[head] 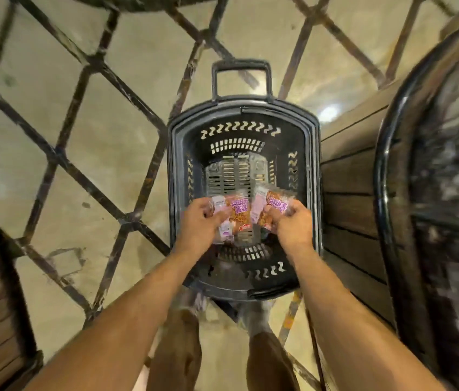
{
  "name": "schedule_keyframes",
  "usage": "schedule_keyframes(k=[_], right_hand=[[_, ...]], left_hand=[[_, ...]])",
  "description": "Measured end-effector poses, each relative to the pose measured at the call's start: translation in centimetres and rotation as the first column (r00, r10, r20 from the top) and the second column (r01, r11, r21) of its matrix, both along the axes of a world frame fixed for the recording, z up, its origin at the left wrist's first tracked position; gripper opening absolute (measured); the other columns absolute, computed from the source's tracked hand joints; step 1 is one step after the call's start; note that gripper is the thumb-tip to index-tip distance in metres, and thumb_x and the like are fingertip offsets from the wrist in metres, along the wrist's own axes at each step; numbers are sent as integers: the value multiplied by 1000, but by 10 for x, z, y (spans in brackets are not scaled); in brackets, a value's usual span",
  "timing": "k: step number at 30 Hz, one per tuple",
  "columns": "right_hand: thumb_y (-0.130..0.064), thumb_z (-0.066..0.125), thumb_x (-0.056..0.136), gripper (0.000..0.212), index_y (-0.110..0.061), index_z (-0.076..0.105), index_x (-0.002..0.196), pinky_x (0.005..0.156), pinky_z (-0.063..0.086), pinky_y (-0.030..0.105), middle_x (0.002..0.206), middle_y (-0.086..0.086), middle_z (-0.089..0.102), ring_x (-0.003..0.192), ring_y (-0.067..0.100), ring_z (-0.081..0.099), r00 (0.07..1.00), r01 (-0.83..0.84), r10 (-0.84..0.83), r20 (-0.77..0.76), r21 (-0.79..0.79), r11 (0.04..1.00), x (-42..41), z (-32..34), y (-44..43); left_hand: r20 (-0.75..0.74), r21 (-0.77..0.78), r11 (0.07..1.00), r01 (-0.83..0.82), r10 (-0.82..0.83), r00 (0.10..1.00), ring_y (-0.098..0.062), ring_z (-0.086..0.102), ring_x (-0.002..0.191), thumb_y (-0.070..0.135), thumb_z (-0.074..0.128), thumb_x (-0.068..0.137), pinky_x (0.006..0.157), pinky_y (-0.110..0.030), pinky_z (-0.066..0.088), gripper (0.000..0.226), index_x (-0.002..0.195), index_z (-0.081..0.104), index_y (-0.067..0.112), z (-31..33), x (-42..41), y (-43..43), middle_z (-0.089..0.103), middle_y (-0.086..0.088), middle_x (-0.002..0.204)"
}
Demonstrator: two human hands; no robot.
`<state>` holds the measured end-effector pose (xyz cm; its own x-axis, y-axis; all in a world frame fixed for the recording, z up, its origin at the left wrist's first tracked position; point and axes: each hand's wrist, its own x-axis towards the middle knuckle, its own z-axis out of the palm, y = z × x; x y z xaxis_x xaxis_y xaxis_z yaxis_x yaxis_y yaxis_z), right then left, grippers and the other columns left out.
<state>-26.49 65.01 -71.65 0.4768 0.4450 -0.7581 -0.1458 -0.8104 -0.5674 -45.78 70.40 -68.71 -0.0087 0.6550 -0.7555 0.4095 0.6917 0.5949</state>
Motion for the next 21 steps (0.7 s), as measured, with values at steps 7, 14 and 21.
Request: schedule_keyframes(k=[7, 14, 21], right_hand=[[-33, 90, 80, 39, -4, 73, 101, 92, 60, 55, 90, 13, 79, 82, 21, 74, 979, 160, -137, -149, 162, 974, -16, 211, 19], [-28, 86, 82, 31, -6, 78, 101, 97, 56, 58, 101, 15, 80, 100, 36, 75, 978, 110, -34, -206, 373, 921, -5, 407, 32], [-8, 68, 98, 16, 3, 72, 108, 60, 61, 28, 87, 14, 79, 67, 20, 75, 939, 280, -138, -316, 468, 838, 31, 564, 20]], left_hand=[[71, 112, 966, -233, 227, 971, -19, 65, 68, 19, 82, 89, 70, -35, 50, 19, 76, 68, 17, 216, -41, 44, 71, 4, 69], [199, 172, 958, -227, 192, 961, -26, 78, 87, 17, 73, 95, 88, -46, 62, 16, 108, 73, 8, 415, -39, 66, 80, -10, 95], [372, 238, 970, -56, -37, 927, -25, 79, 86, 23, 73, 95, 65, -33, 60, 32, 121, 68, 4, 539, -17, 86, 80, -15, 102]])
